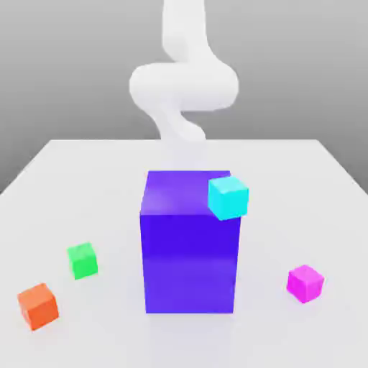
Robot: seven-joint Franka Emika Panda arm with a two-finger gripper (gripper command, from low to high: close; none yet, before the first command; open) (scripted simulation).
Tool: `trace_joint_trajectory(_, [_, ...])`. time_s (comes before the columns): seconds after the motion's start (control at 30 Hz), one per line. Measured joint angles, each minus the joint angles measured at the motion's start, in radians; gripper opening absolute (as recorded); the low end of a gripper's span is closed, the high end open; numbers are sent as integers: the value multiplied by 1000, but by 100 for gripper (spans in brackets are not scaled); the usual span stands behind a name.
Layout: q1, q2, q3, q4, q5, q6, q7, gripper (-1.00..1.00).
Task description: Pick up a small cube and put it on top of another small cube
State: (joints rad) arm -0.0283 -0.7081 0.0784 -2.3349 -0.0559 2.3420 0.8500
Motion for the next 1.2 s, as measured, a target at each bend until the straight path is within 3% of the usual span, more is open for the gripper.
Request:
trace_joint_trajectory(0.3, [-64, 345, 238, -124, -216, 145, 191, 0])
trace_joint_trajectory(0.53, [-42, 601, 342, -220, -340, 260, 308, 0])
trace_joint_trajectory(0.67, [26, 724, 375, -281, -342, 341, 325, 0])
trace_joint_trajectory(0.83, [62, 832, 457, -360, -205, 458, 247, 0])
trace_joint_trajectory(0.97, [105, 911, 413, -350, -272, 519, 302, 0])
trace_joint_trajectory(1.2, [280, 1062, 193, -308, -478, 622, 460, 0])
